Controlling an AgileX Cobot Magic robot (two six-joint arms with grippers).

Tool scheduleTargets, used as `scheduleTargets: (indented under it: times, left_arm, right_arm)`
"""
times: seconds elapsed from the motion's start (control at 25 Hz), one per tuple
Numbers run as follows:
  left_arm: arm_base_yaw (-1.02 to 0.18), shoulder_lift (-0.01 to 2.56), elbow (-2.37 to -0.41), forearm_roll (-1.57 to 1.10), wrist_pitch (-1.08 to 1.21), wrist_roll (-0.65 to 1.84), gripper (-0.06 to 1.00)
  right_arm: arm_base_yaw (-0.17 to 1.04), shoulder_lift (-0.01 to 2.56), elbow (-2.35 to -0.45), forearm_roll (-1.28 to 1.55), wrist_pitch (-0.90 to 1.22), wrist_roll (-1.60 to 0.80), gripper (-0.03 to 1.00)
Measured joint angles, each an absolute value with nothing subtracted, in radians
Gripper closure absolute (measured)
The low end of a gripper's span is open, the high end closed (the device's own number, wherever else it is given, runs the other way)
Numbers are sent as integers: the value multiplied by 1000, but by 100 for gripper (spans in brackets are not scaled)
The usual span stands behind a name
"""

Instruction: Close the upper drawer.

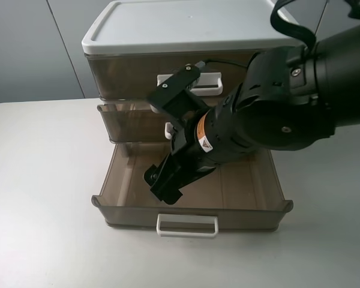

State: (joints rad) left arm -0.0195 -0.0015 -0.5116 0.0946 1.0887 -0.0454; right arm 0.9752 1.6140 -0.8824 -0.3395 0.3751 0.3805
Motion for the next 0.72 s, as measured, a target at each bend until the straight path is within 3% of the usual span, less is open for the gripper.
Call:
scheduleTargets:
  times: [0.72]
  left_arm:
    - [-19,-1,-512,95,1089,-47,20]
  right_arm:
    - [946,1649,-882,-381,201,396,27]
